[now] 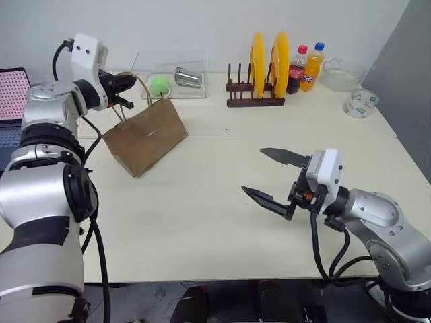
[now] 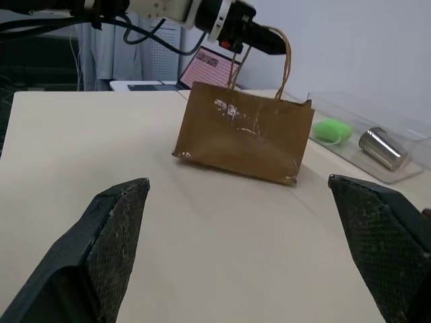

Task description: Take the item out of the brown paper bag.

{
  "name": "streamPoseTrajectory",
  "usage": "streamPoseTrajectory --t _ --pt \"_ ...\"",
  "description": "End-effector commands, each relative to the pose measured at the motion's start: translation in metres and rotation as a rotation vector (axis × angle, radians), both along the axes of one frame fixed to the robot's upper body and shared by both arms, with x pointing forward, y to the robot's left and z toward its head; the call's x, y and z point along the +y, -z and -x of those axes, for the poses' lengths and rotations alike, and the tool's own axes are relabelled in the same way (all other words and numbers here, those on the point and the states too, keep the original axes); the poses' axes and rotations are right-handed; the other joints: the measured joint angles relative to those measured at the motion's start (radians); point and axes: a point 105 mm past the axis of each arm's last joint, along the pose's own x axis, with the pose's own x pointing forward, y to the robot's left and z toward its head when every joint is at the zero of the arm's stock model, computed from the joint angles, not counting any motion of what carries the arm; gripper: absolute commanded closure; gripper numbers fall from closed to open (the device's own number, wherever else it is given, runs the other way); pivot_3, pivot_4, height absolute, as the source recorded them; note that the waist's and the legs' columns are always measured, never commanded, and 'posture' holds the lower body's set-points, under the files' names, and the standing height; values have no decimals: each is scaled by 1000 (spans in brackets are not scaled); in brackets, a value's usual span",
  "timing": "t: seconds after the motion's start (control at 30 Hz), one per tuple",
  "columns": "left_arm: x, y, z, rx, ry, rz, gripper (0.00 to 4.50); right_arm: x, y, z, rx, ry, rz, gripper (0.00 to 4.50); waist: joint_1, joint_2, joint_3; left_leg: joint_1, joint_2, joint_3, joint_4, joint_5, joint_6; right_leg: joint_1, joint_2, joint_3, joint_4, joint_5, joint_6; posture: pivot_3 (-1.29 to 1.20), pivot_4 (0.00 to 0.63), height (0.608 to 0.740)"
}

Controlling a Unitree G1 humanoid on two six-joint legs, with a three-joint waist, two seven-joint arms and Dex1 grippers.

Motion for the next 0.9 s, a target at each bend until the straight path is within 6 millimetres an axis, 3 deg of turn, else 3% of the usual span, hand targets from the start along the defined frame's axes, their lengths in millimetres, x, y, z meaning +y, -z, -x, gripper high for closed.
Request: streamPoseTrajectory --t 0.03,0.13,0.43,0.9 --pt "-11 -41 5 -125 50 -12 4465 -2 -10 11 -41 10 -12 0 0 0 0 -1 0 0 1 0 0 0 0 0 0 0 0 0 150 740" --pt "-27 -48 4 -150 100 -17 4465 -6 -9 15 -32 52 -20 0 1 -1 0 -2 0 -1 3 0 0 0 0 -1 0 0 0 0 150 740" --pt "-98 -60 3 -195 331 -72 4465 -20 -5 33 13 220 -48 0 1 -3 2 -4 0 -1 4 0 0 0 0 -2 1 0 0 0 150 740" --pt "-193 -41 10 -197 602 -229 4465 -34 2 44 -9 358 -96 0 -2 -3 2 -3 0 0 4 0 0 0 0 -1 1 0 0 0 150 740"
